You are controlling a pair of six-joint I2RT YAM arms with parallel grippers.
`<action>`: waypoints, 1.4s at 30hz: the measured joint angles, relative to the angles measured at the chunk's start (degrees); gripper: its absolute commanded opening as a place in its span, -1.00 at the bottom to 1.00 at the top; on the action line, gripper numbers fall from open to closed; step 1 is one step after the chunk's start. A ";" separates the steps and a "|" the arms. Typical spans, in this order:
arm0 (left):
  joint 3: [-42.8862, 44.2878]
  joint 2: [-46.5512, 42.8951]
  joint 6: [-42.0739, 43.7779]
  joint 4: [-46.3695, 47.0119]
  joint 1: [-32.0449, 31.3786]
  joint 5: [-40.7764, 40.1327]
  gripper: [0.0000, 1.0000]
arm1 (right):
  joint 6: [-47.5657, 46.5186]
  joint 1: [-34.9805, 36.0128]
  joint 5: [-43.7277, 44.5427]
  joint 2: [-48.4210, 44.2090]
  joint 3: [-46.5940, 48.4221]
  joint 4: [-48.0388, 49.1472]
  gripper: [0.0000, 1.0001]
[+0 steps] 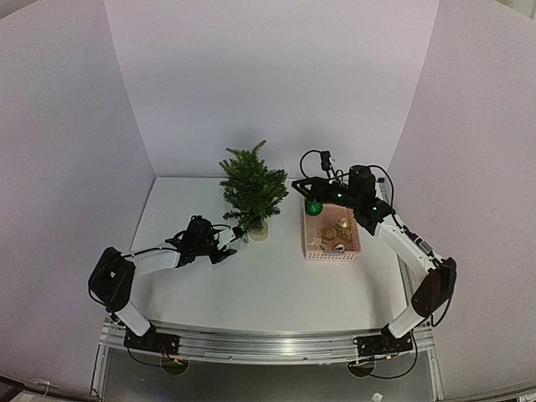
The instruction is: Decorate the small christmas tree
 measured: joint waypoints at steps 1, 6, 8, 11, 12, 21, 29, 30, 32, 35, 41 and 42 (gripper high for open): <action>-0.20 0.01 0.25 0.20 0.00 0.17 0.40 | 0.01 0.00 0.07 0.00 0.00 0.00 0.28; -0.92 -0.02 1.13 0.48 0.00 1.14 0.61 | 0.03 0.00 0.91 0.00 0.01 0.00 0.28; -1.00 -0.18 1.25 0.06 0.00 1.37 0.69 | 0.07 0.00 1.42 0.03 0.02 -0.02 0.29; -1.94 -2.35 1.41 -1.86 0.02 1.54 0.84 | 0.27 0.00 2.10 0.20 0.16 -0.03 0.29; -2.33 -3.38 1.45 -2.44 0.06 1.70 0.89 | 0.34 -0.01 2.57 0.33 0.32 -0.24 0.29; -3.97 -13.32 2.01 -7.57 3.44 3.63 0.99 | 2.92 -2.89 12.67 0.92 1.77 -8.50 0.33; -7.98 -20.20 -7.13 -7.05 9.27 4.24 0.99 | 0.71 -7.56 30.57 1.14 2.34 -27.05 0.34; -8.72 -20.83 -8.42 -6.45 9.60 4.08 0.99 | -0.36 -7.56 31.80 1.96 2.92 -29.15 0.31; -10.30 -21.91 -10.34 -4.77 9.89 3.69 0.99 | -2.95 -7.52 33.45 4.52 4.62 -33.26 0.17; -12.69 -22.89 -12.79 -2.67 9.88 2.99 0.99 | -6.96 -7.50 33.62 9.94 6.99 -37.87 0.18; -15.35 -23.66 -16.02 -1.15 10.17 0.83 0.99 | -11.68 -7.56 32.74 18.87 7.96 -43.58 0.33; -15.62 -23.70 -16.50 -0.86 10.23 0.66 0.99 | -12.05 -7.56 32.26 20.02 8.03 -44.14 0.33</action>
